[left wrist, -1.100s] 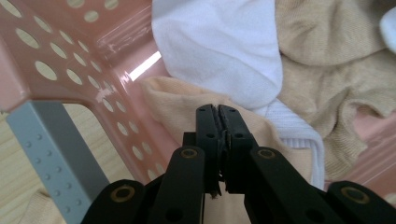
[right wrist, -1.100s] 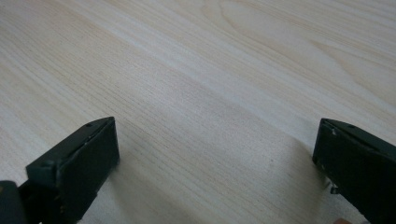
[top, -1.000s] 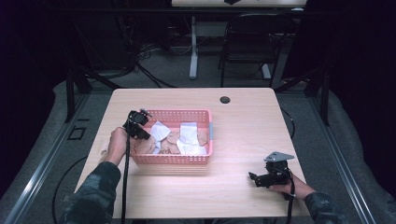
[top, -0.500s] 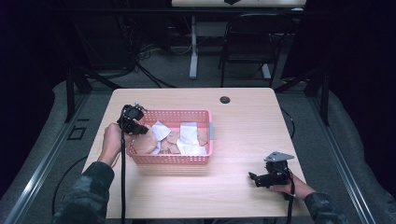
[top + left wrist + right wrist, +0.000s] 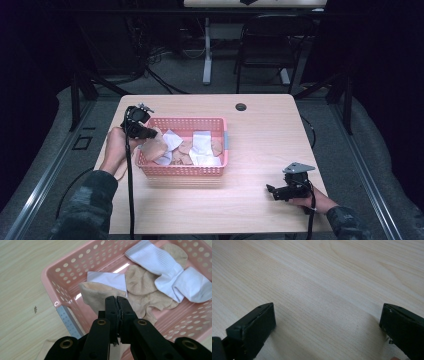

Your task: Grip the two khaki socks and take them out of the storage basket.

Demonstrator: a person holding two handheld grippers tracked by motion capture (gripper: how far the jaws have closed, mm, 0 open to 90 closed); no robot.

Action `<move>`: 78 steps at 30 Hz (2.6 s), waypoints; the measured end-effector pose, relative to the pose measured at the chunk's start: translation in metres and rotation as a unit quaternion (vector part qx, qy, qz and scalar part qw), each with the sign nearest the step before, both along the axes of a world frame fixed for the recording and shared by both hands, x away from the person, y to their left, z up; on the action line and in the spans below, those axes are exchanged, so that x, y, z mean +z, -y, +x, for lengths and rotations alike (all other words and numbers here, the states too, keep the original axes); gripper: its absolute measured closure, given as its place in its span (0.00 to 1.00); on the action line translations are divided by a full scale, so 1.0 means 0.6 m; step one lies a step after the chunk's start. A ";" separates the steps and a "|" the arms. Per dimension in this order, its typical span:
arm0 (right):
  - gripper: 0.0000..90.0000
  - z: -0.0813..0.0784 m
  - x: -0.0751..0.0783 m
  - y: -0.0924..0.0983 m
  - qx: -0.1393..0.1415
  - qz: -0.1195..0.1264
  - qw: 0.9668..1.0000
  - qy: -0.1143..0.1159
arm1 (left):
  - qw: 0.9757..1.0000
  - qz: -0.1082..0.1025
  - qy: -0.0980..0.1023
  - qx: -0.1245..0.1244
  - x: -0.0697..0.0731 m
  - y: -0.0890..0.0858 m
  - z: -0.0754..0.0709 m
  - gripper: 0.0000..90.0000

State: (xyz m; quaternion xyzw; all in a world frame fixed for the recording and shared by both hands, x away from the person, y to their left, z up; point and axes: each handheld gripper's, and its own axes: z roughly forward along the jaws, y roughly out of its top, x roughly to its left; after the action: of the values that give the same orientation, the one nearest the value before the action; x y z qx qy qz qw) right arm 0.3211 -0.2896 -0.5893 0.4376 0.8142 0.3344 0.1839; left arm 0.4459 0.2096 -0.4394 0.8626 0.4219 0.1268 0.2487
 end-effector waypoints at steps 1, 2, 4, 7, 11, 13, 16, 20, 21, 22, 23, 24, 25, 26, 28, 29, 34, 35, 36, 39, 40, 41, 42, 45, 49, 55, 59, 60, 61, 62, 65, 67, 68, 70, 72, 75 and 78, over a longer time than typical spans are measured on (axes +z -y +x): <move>0.00 0.000 0.000 0.000 0.000 -0.001 1.000 0.000 | 1.000 -0.002 0.001 0.000 0.004 -0.001 -0.001 0.98; 0.00 -0.001 0.000 0.000 -0.001 0.001 1.000 0.002 | 1.000 -0.005 0.003 0.000 0.007 -0.001 -0.002 0.98; 0.00 -0.002 -0.001 -0.001 -0.001 0.007 1.000 0.003 | 1.000 -0.012 0.007 -0.002 0.015 -0.002 -0.002 0.98; 0.00 -0.001 0.000 0.000 -0.001 0.002 1.000 0.001 | 1.000 -0.014 0.014 -0.005 0.027 0.000 -0.001 0.98; 0.00 -0.001 -0.001 0.000 -0.002 0.004 1.000 0.002 | 0.999 -0.019 0.023 -0.011 0.041 0.003 -0.002 0.98; 0.00 -0.001 -0.001 -0.001 -0.001 0.006 1.000 0.003 | 0.999 -0.019 0.028 -0.011 0.047 0.004 -0.004 0.98; 0.00 -0.002 0.000 0.000 -0.001 0.001 1.000 0.002 | 0.999 -0.021 0.033 -0.011 0.057 0.002 -0.008 0.98; 0.00 -0.002 0.000 0.000 -0.001 0.000 1.000 0.001 | 0.999 -0.024 0.042 -0.003 0.072 -0.008 -0.012 0.98; 0.00 -0.002 0.000 0.000 -0.001 0.001 1.000 0.002 | 0.999 -0.024 0.046 -0.001 0.075 -0.011 -0.013 0.98; 0.00 -0.002 0.000 0.000 0.000 0.001 1.000 0.002 | 0.999 -0.025 0.047 0.000 0.079 -0.015 -0.013 0.98; 0.00 -0.002 0.000 0.000 0.000 0.000 1.000 0.002 | 0.998 -0.027 0.051 0.003 0.083 -0.018 -0.014 0.98; 0.00 -0.002 -0.001 0.000 -0.001 0.002 1.000 0.002 | 0.998 -0.029 0.054 0.006 0.087 -0.022 -0.015 0.98; 0.00 -0.002 0.000 0.000 -0.001 0.001 1.000 0.002 | 0.998 -0.029 0.056 0.007 0.090 -0.025 -0.016 0.98; 0.00 -0.002 0.000 0.000 0.000 0.000 1.000 0.002 | 0.998 -0.028 0.058 0.009 0.094 -0.029 -0.017 0.98; 0.00 -0.002 0.000 0.000 0.000 0.001 1.000 0.002 | 0.998 -0.028 0.063 0.012 0.101 -0.037 -0.020 0.98; 0.00 -0.002 0.000 0.000 0.000 0.001 1.000 0.002 | 0.997 -0.027 0.065 0.014 0.104 -0.041 -0.021 0.98; 0.00 -0.002 0.000 0.000 0.000 0.000 1.000 0.002 | 0.997 -0.027 0.072 0.026 0.114 -0.064 -0.027 0.98; 0.00 -0.002 0.000 0.000 0.000 0.000 1.000 0.001 | 0.997 -0.027 0.073 0.029 0.116 -0.069 -0.029 0.98; 0.00 -0.002 0.000 0.000 0.000 0.000 1.000 0.001 | 0.996 -0.027 0.075 0.032 0.118 -0.075 -0.030 0.98; 0.00 -0.002 -0.001 0.000 -0.001 0.001 1.000 0.002 | 0.996 -0.025 0.078 0.042 0.121 -0.092 -0.034 0.98; 0.00 -0.002 0.000 0.000 0.000 0.000 1.000 0.001 | 0.995 -0.024 0.079 0.047 0.121 -0.098 -0.036 0.98; 0.00 -0.002 0.000 0.000 0.000 0.001 1.000 0.001 | 0.995 -0.023 0.077 0.051 0.121 -0.104 -0.037 0.98; 0.00 -0.002 0.000 0.000 0.000 0.000 1.000 0.001 | 0.995 -0.020 0.077 0.054 0.121 -0.110 -0.038 0.98; 0.00 -0.002 0.000 0.000 0.000 0.001 1.000 0.002 | 0.995 -0.022 0.076 0.067 0.119 -0.129 -0.041 0.98; 0.00 -0.002 -0.001 0.000 -0.001 0.002 1.000 0.002 | 0.994 -0.019 0.073 0.080 0.116 -0.148 -0.046 0.98; 0.00 -0.002 -0.001 0.000 -0.001 0.002 1.000 0.002 | 0.993 -0.017 0.064 0.098 0.104 -0.172 -0.047 0.98; 0.00 -0.002 -0.001 -0.001 -0.004 0.007 1.000 0.003 | 0.993 -0.010 0.047 0.112 0.088 -0.186 -0.041 0.98; 0.00 -0.002 -0.001 -0.001 -0.002 0.006 1.000 0.002 | 0.993 -0.010 0.042 0.114 0.083 -0.189 -0.039 0.98; 0.00 -0.002 -0.001 -0.001 -0.001 0.006 1.000 0.002 | 0.992 -0.013 0.036 0.117 0.077 -0.193 -0.037 0.98; 0.00 -0.002 -0.001 -0.001 -0.002 0.006 1.000 0.002 | 0.992 -0.013 0.032 0.121 0.071 -0.195 -0.035 0.98; 0.00 -0.002 -0.001 -0.001 -0.001 0.006 1.000 0.002 | 0.992 -0.011 0.015 0.127 0.050 -0.201 -0.029 0.98; 0.00 -0.002 -0.001 -0.001 -0.002 0.007 1.000 0.002 | 0.991 -0.010 0.004 0.131 0.036 -0.203 -0.026 0.98; 0.00 -0.002 -0.001 -0.001 -0.002 0.007 1.000 0.002 | 0.991 -0.010 -0.002 0.134 0.028 -0.203 -0.024 0.98; 0.00 -0.002 -0.001 -0.001 -0.002 0.007 1.000 0.002 | 0.991 -0.007 -0.014 0.135 0.012 -0.204 -0.019 0.97; 0.00 -0.002 -0.002 -0.001 -0.002 0.007 1.000 0.003 | 0.990 -0.005 -0.026 0.135 -0.003 -0.203 -0.015 0.97; 0.00 -0.002 -0.001 -0.001 -0.003 0.006 1.000 0.003 | 0.990 -0.001 -0.041 0.137 -0.026 -0.198 -0.008 0.97; 0.00 -0.002 -0.001 -0.001 -0.003 0.007 1.000 0.003 | 0.989 0.003 -0.054 0.138 -0.048 -0.192 -0.002 0.97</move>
State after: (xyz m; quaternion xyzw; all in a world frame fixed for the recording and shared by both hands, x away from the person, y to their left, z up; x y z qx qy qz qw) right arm 0.3199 -0.2890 -0.5901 0.4402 0.8100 0.3407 0.1844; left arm 0.4447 0.3247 -0.4680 0.8025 0.5492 0.1141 0.2035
